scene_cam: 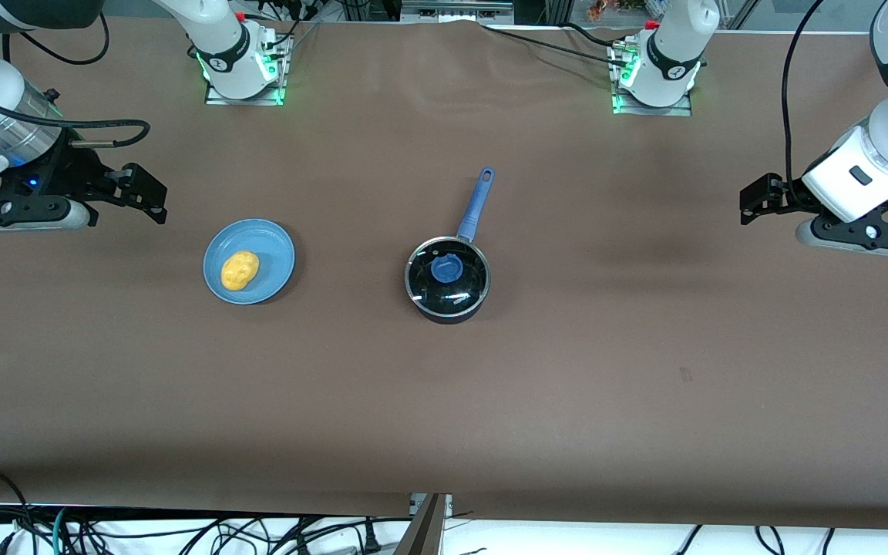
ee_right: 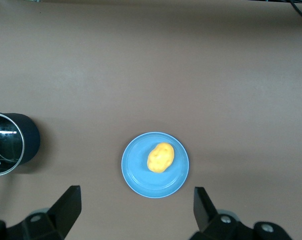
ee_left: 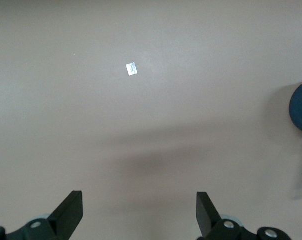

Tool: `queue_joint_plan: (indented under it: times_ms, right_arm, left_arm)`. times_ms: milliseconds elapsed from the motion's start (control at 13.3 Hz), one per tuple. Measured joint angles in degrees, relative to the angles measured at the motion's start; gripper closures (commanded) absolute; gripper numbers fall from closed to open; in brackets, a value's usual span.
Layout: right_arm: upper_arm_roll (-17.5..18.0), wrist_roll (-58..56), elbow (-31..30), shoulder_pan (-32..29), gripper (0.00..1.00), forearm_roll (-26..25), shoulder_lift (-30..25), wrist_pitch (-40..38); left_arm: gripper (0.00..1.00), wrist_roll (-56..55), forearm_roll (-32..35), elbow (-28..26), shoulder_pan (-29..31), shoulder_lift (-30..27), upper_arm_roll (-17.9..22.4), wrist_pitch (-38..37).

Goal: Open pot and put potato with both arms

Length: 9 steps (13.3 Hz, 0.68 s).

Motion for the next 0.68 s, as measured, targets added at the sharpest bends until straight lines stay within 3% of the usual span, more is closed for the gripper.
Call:
queue_joint_plan:
  times_ms: [676]
  right_arm:
    - [0.00,0.00,-0.01,0.00,0.01,0.00,0.01,0.00]
  left_arm:
    - [0.00,-0.58,0.60,0.00,0.06,2.17,0.13,-0.21]
